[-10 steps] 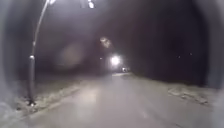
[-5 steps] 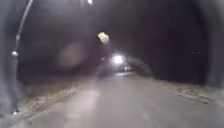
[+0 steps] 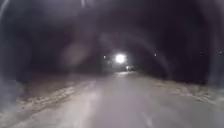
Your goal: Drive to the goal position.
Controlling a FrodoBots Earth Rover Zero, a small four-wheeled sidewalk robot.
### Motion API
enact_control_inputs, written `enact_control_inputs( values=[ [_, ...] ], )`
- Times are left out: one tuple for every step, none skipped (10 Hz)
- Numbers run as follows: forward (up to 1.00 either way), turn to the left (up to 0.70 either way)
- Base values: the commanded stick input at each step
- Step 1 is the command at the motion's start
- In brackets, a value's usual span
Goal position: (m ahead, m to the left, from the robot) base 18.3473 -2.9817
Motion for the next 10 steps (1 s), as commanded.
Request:
enact_control_inputs(
  values=[
    [1.00,0.06],
    [1.00,0.05],
    [1.00,0.04],
    [1.00,0.04],
    [1.00,0.03],
    [1.00,0.01],
    [1.00,0.00],
    [1.00,0.00],
    [1.00,0.00],
    [1.00,0.00]
  ],
)
